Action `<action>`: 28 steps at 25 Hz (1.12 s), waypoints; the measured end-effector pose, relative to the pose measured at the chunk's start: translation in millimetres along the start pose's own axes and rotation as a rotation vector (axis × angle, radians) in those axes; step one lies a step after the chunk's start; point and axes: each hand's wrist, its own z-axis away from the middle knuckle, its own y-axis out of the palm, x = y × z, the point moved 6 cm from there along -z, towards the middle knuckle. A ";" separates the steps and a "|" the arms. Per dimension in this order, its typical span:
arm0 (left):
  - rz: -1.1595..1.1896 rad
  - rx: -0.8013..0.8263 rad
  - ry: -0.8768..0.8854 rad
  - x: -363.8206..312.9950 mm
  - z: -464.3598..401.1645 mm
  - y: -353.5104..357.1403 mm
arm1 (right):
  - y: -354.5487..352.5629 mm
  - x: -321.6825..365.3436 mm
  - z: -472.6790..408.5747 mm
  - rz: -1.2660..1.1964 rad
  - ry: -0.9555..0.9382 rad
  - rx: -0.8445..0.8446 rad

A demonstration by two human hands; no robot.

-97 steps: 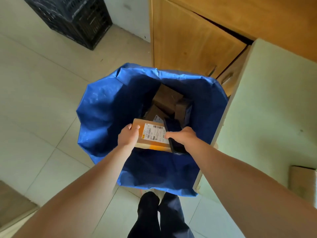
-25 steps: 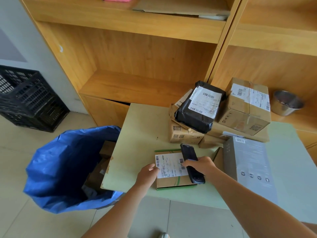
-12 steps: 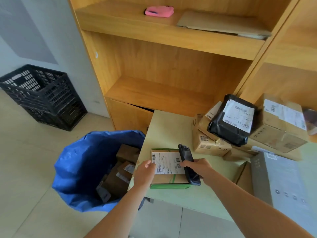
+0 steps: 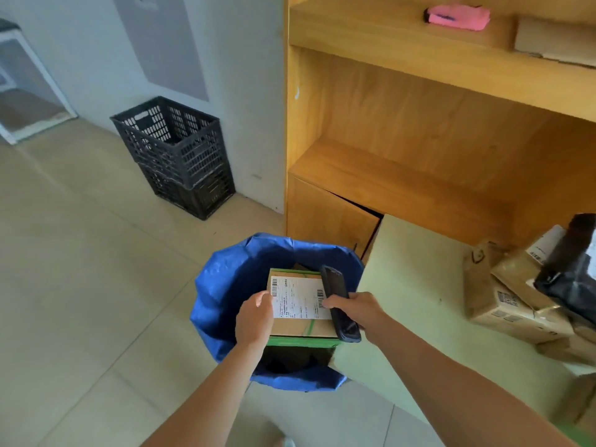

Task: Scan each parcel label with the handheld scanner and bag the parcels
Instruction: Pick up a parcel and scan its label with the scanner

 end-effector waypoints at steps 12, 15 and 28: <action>-0.112 -0.057 -0.289 108.3 -100.5 31.0 | 88.5 -16.3 -84.8 0.181 0.176 0.086; -0.150 -0.024 -0.352 125.2 -123.9 52.9 | 95.6 -32.4 -117.1 0.197 0.239 0.080; -0.092 -0.076 -0.130 92.9 -131.0 66.4 | 86.8 -29.7 -141.5 -0.005 0.226 0.126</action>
